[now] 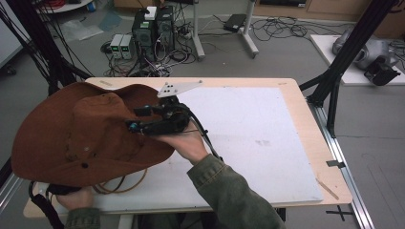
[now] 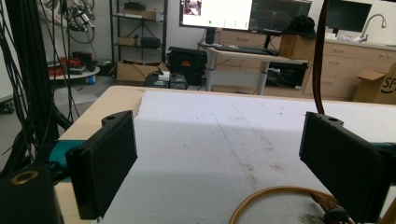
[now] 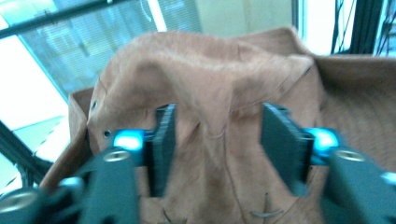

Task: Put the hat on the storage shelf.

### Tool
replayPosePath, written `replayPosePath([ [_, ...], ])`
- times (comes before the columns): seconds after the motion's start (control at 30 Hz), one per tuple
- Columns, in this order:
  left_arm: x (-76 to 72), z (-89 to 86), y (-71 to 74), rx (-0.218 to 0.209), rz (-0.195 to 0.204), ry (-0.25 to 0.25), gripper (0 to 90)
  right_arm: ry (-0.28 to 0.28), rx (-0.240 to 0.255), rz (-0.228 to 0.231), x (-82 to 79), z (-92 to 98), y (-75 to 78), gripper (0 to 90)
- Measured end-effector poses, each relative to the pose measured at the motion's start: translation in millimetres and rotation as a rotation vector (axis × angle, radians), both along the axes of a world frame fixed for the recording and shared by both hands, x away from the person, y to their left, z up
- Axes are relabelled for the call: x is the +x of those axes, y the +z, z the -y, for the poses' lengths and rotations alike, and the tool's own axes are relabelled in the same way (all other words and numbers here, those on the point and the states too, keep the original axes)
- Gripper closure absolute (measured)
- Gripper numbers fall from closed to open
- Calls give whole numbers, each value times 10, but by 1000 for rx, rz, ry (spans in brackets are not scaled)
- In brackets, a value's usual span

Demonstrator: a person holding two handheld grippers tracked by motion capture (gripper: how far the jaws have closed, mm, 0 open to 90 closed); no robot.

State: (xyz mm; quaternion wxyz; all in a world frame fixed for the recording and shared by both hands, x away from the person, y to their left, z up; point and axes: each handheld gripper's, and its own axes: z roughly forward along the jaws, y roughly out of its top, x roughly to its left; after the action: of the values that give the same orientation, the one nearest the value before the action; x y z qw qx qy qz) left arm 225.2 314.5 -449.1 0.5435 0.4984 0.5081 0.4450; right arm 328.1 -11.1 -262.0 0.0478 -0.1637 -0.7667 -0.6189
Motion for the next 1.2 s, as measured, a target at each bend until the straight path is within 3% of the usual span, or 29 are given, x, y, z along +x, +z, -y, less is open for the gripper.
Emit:
replayPosePath([
  [0.17, -2, 3, 1, 0, -1, -1, 114, -73, 22, 58, -1, 118, 10, 130],
  [0.3, -3, 3, 0, 1, 0, -1, 114, -184, 35, 115, -30, 262, 32, 9],
  [0.43, -2, 4, 1, 2, 0, -2, 114, -278, 57, 165, -56, 481, 57, 9],
  [0.6, -3, 8, 1, 5, -2, -1, 114, -349, 67, 193, -76, 801, 61, 9],
  [1.2, -8, 1, 2, 0, -3, 14, 114, -719, 105, 217, -230, 2133, -80, 38],
])
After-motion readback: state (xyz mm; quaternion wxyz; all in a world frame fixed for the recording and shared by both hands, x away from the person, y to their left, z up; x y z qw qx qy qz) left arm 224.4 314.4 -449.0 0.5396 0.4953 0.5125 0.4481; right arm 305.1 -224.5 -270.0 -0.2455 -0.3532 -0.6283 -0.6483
